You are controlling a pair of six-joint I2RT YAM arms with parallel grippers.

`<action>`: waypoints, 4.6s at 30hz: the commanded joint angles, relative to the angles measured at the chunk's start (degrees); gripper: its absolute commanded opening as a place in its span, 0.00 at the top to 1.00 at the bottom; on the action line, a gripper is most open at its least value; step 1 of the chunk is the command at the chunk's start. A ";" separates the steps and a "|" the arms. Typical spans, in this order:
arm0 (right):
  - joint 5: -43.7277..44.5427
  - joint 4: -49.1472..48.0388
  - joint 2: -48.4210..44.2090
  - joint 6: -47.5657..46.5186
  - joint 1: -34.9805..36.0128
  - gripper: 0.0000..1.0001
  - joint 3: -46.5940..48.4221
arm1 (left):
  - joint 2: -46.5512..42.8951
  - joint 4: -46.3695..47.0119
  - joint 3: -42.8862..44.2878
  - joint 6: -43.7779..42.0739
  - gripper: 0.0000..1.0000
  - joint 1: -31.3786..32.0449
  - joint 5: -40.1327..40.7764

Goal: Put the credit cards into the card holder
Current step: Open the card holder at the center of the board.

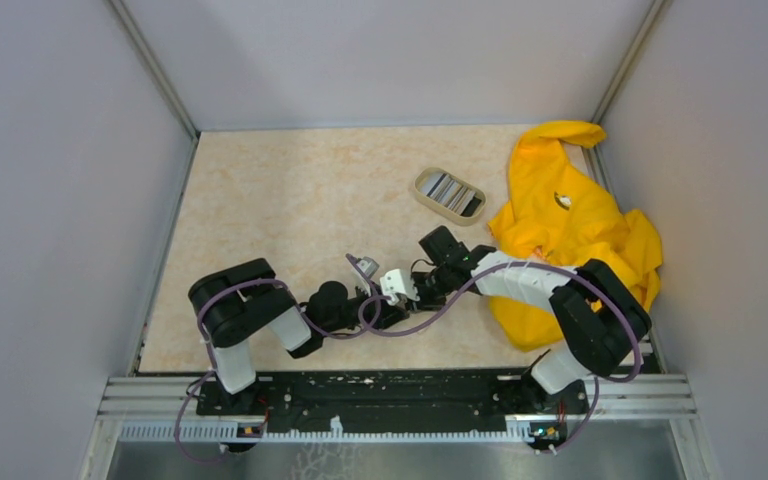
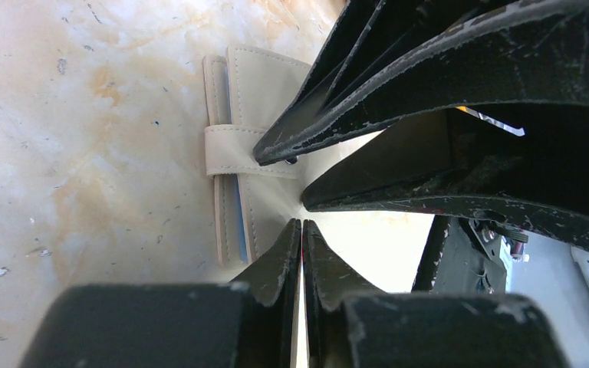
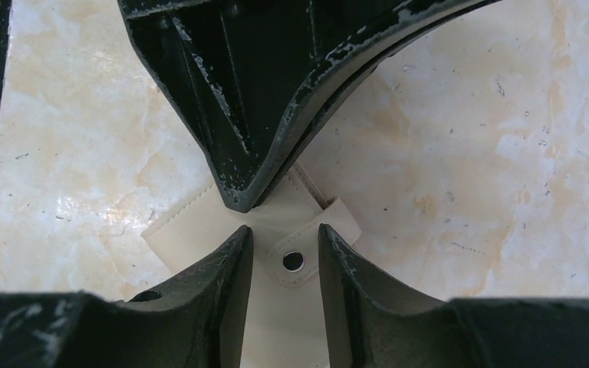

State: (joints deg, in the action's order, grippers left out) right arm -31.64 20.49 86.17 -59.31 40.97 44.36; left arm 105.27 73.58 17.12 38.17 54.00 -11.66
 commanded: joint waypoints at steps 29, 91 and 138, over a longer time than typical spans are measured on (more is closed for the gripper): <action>6.69 1.31 -3.99 3.84 -3.32 1.00 3.38 | 4.22 -3.67 -1.27 0.13 0.93 0.07 2.58; -3.68 -1.78 -6.52 16.52 -10.07 1.00 4.28 | -10.97 -26.56 9.39 -2.62 0.93 0.06 3.46; -17.56 -7.00 -14.64 28.37 -23.12 1.00 2.75 | -10.67 -5.89 7.07 -39.04 0.14 -1.79 -3.99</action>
State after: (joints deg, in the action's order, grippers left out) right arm -45.63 14.57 71.00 -30.02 18.09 46.50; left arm 90.13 58.33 21.19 -1.93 52.36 -14.35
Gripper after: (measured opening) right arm 0.006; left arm 0.857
